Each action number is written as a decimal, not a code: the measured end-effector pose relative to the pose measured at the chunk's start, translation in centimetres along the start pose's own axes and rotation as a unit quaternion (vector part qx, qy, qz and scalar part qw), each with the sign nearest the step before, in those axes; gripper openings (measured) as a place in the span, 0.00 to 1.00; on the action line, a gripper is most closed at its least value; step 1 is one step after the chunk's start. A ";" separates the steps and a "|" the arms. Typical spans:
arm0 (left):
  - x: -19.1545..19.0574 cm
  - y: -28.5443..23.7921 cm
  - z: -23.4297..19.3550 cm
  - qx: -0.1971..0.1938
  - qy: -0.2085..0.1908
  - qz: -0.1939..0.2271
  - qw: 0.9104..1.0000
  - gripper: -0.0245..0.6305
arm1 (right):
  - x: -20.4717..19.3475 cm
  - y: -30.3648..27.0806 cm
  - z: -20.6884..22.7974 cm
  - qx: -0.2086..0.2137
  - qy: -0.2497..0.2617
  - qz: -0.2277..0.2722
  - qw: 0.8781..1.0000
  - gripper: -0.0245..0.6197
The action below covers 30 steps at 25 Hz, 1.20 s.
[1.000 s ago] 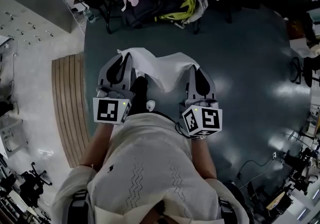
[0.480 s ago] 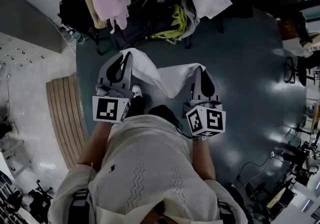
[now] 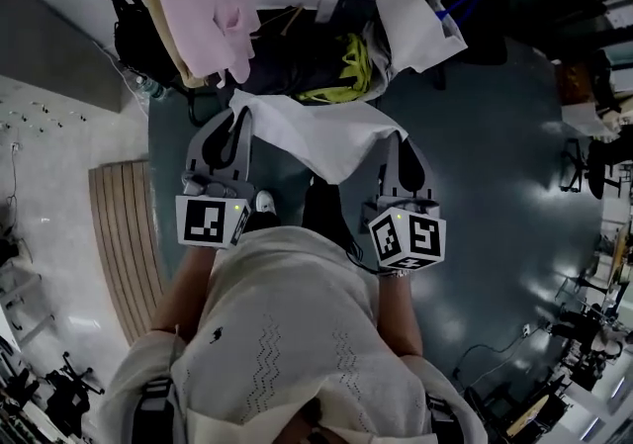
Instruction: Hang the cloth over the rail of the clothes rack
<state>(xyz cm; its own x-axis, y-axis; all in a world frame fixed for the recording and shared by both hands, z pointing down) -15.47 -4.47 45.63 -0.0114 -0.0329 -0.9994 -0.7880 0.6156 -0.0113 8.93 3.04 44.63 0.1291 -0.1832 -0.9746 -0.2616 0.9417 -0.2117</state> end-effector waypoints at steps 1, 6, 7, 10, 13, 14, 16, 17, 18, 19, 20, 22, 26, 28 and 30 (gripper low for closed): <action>-0.3 -0.8 -0.5 0.009 0.000 -0.004 1.000 0.08 | 0.0 -1.5 0.3 0.006 0.000 -0.002 1.000 0.08; -0.8 -7.2 -3.4 0.075 -0.013 -0.017 0.997 0.08 | 0.5 -9.8 2.6 0.056 0.002 -0.018 0.998 0.08; -0.5 -8.7 -3.7 0.086 -0.018 -0.018 0.996 0.08 | 0.7 -11.6 3.3 0.067 0.002 -0.022 0.997 0.08; 0.6 -13.4 -4.6 0.116 -0.040 -0.019 0.992 0.08 | 1.9 -17.7 5.0 0.101 -0.001 -0.024 0.995 0.08; 1.0 -17.0 -4.9 0.152 -0.046 -0.015 0.987 0.08 | 3.3 -22.6 6.9 0.127 -0.001 -0.019 0.992 0.08; 1.1 -17.8 -4.7 0.167 -0.046 -0.010 0.985 0.08 | 3.9 -23.8 7.5 0.135 0.000 -0.017 0.991 0.08; 1.6 -19.1 -4.5 0.195 -0.044 0.007 0.980 0.08 | 4.9 -26.0 8.4 0.148 0.002 -0.014 0.989 0.08; 1.5 -19.5 -4.6 0.201 -0.046 0.006 0.978 0.08 | 5.2 -27.1 8.6 0.151 -0.001 -0.015 0.988 0.08; 1.3 -19.7 -4.8 0.202 -0.050 -0.004 0.978 0.08 | 5.5 -28.1 8.8 0.152 -0.008 -0.018 0.988 0.08; 1.1 -19.8 -5.0 0.202 -0.053 -0.014 0.978 0.08 | 5.8 -28.9 9.0 0.151 -0.016 -0.020 0.988 0.08; 1.2 -19.9 -5.4 0.205 -0.055 -0.019 0.977 0.08 | 6.2 -29.6 9.2 0.150 -0.023 -0.020 0.988 0.08; 1.8 -20.3 -6.5 0.220 -0.057 -0.011 0.974 0.08 | 7.4 -31.0 9.6 0.149 -0.026 -0.011 0.988 0.08; 3.6 -21.5 -9.6 0.240 -0.063 0.013 0.969 0.08 | 10.1 -33.0 10.0 0.143 -0.026 0.008 0.989 0.08; 4.7 -22.3 -11.0 0.236 -0.067 0.022 0.969 0.08 | 11.3 -33.4 10.0 0.135 -0.027 0.015 0.990 0.08; 5.9 -23.1 -11.9 0.225 -0.073 0.031 0.971 0.08 | 12.7 -33.4 10.1 0.131 -0.028 0.024 0.991 0.08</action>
<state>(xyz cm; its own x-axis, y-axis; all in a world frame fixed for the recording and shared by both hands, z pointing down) -4.64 -28.29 40.34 0.0632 0.1064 -0.9923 -0.4385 0.8961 0.0682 29.00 -27.94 40.03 0.1781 -0.1273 -0.9757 -0.0123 0.9912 -0.1316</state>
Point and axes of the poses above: the fingertips, and each gripper's own axes: y backward along the fingers, z to its right, x out of its top, the point moved 4 cm from there along y, backward along the fingers, and after that the axes turned 15 degrees about -x, right-handed, at the moved point
